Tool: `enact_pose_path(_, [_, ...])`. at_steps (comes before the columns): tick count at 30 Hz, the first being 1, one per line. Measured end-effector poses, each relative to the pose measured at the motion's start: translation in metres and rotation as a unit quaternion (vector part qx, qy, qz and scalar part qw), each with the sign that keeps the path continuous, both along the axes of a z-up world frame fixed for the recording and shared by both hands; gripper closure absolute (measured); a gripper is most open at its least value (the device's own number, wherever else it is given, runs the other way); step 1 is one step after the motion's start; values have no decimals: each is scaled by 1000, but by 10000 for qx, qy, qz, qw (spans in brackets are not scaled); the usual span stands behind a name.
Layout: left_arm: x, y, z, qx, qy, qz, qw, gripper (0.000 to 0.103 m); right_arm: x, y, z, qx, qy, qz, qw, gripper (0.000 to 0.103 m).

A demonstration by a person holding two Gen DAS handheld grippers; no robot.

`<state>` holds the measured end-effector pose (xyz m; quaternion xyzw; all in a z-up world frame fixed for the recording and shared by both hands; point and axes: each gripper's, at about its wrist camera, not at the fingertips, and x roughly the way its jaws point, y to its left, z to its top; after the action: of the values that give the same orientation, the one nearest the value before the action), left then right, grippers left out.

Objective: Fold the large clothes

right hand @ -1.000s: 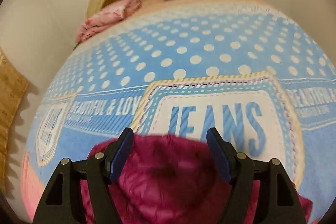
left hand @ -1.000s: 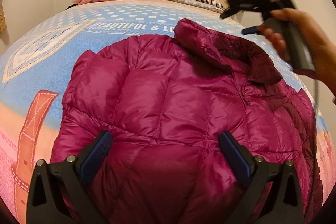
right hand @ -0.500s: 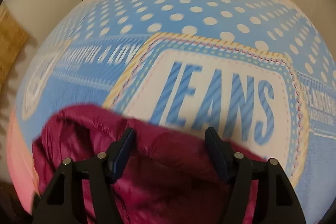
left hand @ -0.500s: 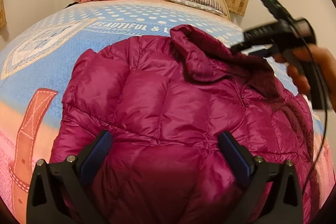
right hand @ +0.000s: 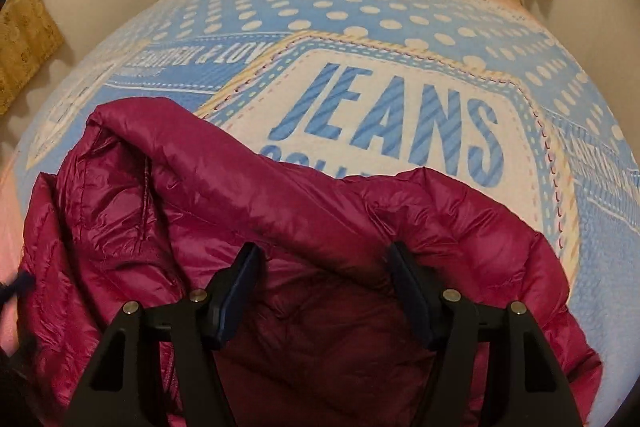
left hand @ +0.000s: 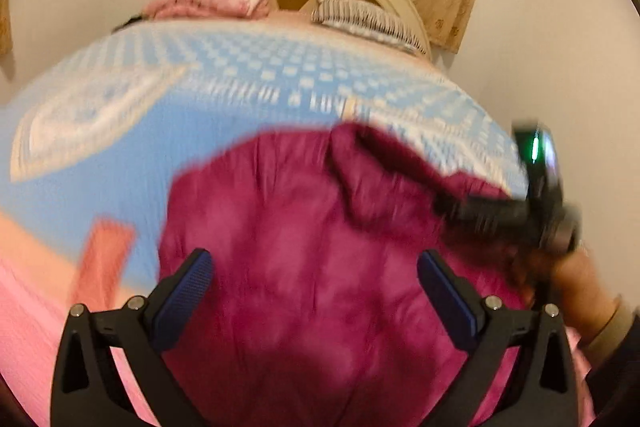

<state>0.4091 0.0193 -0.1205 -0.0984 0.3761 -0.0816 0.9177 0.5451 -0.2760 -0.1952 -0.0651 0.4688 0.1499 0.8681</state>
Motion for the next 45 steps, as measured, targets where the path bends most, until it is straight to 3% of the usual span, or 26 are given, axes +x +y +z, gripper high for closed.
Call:
enact_pose_path(3, [38, -4, 25, 137, -165, 34, 9998, 0, -11, 0, -8, -40, -411, 207, 9989, 36])
enact_pose_path(5, [65, -14, 31, 475, -254, 89, 9985, 0, -15, -3, -9, 125, -518, 192, 9984, 36])
enact_pose_path(8, [109, -34, 23, 1103, -265, 198, 9933, 0, -14, -10, -9, 383, -513, 185, 9978, 36])
enact_pose_path(10, [128, -42, 9, 1157, -160, 263, 9928, 0, -13, -17, -9, 638, -506, 155, 9966, 36])
enact_pose_path(11, [130, -43, 1, 1045, -44, 180, 9944, 7, -13, -18, -9, 684, -516, 143, 9962, 36])
enact_pose_path(12, [134, -48, -8, 938, 61, 61, 9956, 21, -14, -18, -9, 707, -534, 138, 9960, 36])
enact_pose_path(13, [136, -53, -17, 921, 159, -78, 9956, 26, -15, -18, -9, 709, -550, 139, 9959, 36])
enact_pose_path(15, [136, -61, -30, 940, 269, -277, 9948, 57, -14, -18, -9, 742, -560, 138, 9956, 36])
enact_pose_path(17, [135, -68, -41, 1039, 430, -346, 9931, 66, -14, -20, -9, 802, -574, 128, 9950, 36])
enact_pose_path(19, [129, -59, -46, 772, 495, -348, 9952, 81, -14, -20, -9, 837, -580, 127, 9947, 36])
enact_pose_path(21, [120, -49, -47, 537, 522, -260, 9969, 84, -14, -21, -9, 878, -586, 123, 9943, 36])
enact_pose_path(23, [113, -46, -49, 455, 565, -237, 9971, 85, -15, -22, -10, 910, -595, 123, 9940, 36])
enact_pose_path(26, [111, -49, -66, 685, 752, -358, 9942, 85, -15, -28, -8, 1101, -584, 107, 9921, 36])
enact_pose_path(30, [110, -42, -71, 487, 728, -342, 9956, 85, -22, -36, 9, 1387, -582, 12, 9886, 36])
enact_pose_path(32, [108, -45, -74, 597, 632, -355, 9956, 85, -27, -41, 24, 1601, -637, -189, 9849, 36])
enact_pose_path(35, [106, -54, -74, 886, 522, -368, 9940, 85, -23, -39, 40, 1449, -769, -599, 9846, 36])
enact_pose_path(37, [107, -54, -73, 940, 514, -380, 9935, 85, -11, -37, 34, 1326, -563, -748, 9867, 46])
enact_pose_path(38, [108, -53, -71, 944, 503, -390, 9935, 84, -6, -35, 28, 1297, -411, -758, 9878, 68])
enact_pose_path(39, [107, -53, -66, 980, 475, -388, 9933, 78, -1, -32, 18, 1156, -246, -809, 9897, 71])
enact_pose_path(41, [101, -52, -47, 1024, 251, -259, 9941, 76, 1, -29, -4, 864, -160, -816, 9928, 72])
enact_pose_path(42, [95, -51, -32, 953, -1, -182, 9953, 72, -2, -30, -5, 916, -271, -815, 9921, 72])
enact_pose_path(44, [86, -52, -6, 890, -458, -57, 9950, 33, -7, -34, -8, 1075, -399, -851, 9897, 72])
enact_pose_path(45, [84, -56, 6, 861, -658, -1, 9941, 21, -7, -36, -9, 1144, -406, -859, 9889, 72])
